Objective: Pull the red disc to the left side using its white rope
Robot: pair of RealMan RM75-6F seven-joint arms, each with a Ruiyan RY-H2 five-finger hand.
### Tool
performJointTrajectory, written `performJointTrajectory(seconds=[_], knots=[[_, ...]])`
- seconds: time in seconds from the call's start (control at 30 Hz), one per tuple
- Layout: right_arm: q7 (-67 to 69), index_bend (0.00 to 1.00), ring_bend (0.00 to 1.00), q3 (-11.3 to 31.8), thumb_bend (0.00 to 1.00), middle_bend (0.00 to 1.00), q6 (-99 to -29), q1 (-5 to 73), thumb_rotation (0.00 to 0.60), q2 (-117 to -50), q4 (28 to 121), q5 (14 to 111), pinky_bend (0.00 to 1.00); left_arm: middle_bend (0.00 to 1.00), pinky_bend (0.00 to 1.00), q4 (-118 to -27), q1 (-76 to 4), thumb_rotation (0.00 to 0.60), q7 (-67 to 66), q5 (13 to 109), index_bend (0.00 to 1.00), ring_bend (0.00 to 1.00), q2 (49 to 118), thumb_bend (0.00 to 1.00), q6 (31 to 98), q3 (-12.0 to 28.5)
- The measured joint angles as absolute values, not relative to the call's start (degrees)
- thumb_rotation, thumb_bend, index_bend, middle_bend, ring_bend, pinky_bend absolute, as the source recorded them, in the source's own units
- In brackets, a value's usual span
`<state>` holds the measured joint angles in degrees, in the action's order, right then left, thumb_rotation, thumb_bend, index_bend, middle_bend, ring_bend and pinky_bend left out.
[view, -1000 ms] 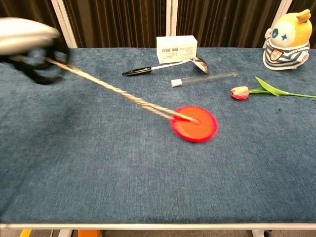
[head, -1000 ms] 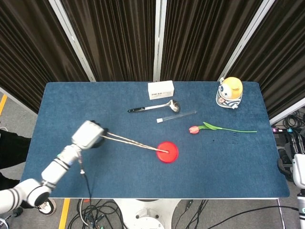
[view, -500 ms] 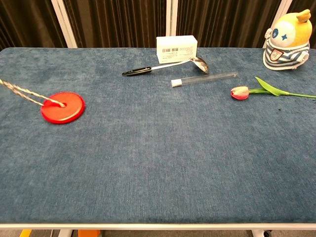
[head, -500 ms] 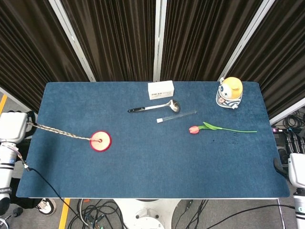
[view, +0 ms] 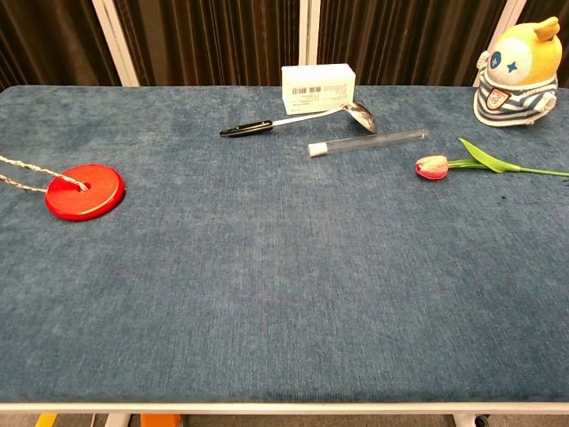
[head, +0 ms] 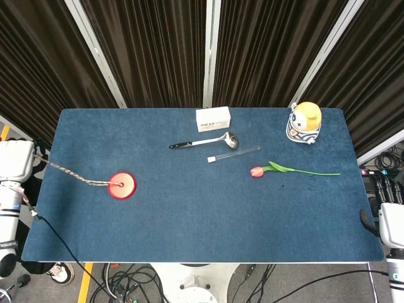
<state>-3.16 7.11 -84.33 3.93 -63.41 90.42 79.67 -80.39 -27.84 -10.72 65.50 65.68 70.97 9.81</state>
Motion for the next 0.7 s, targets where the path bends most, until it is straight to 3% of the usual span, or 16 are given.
performJointTrajectory(seconds=[0.27,0.33,0.4,0.47,0.53,0.63,0.7], knots=[[-2.8,0.00,0.00,7.0,0.31,0.00,-84.0,4.0,0.600,-63.7,89.9,79.4,0.00,0.87,0.54,-85.6,-31.7,0.600,-9.0,70.6,0.82,0.58,69.8,0.38,68.3,10.7],[-2.6,0.00,0.00,7.0,0.31,0.00,-84.0,3.9,0.600,-63.7,89.8,79.4,0.00,0.83,0.53,-85.6,-32.7,0.600,-8.8,71.1,0.77,0.54,70.9,0.38,66.2,10.5],[-2.3,0.00,0.00,7.1,0.31,0.00,-84.1,3.8,0.600,-63.6,89.7,79.3,0.00,0.70,0.51,-85.4,-33.6,0.600,-8.5,71.1,0.61,0.42,71.6,0.31,64.0,10.2],[-2.1,0.00,0.00,7.1,0.31,0.00,-84.1,3.7,0.600,-63.5,89.5,79.1,0.00,0.48,0.44,-85.2,-34.4,0.600,-7.5,71.3,0.34,0.24,71.8,0.21,60.9,9.6],[-1.8,0.00,0.00,7.1,0.31,0.00,-84.0,3.7,0.600,-63.5,89.2,78.8,0.00,0.32,0.37,-85.2,-35.1,0.600,-6.0,71.8,0.17,0.12,71.5,0.17,57.5,8.7],[-1.4,0.00,0.00,7.1,0.31,0.00,-83.7,3.7,0.600,-63.7,88.8,78.6,0.00,0.08,0.25,-85.2,-36.1,0.600,-4.3,72.3,0.05,0.02,70.5,0.14,53.2,7.3],[-1.3,0.00,0.00,7.0,0.31,0.00,-83.5,3.8,0.600,-63.9,88.5,78.6,0.00,0.01,0.19,-85.6,-36.5,0.600,-3.9,72.2,0.03,0.00,69.5,0.12,50.7,6.4]])
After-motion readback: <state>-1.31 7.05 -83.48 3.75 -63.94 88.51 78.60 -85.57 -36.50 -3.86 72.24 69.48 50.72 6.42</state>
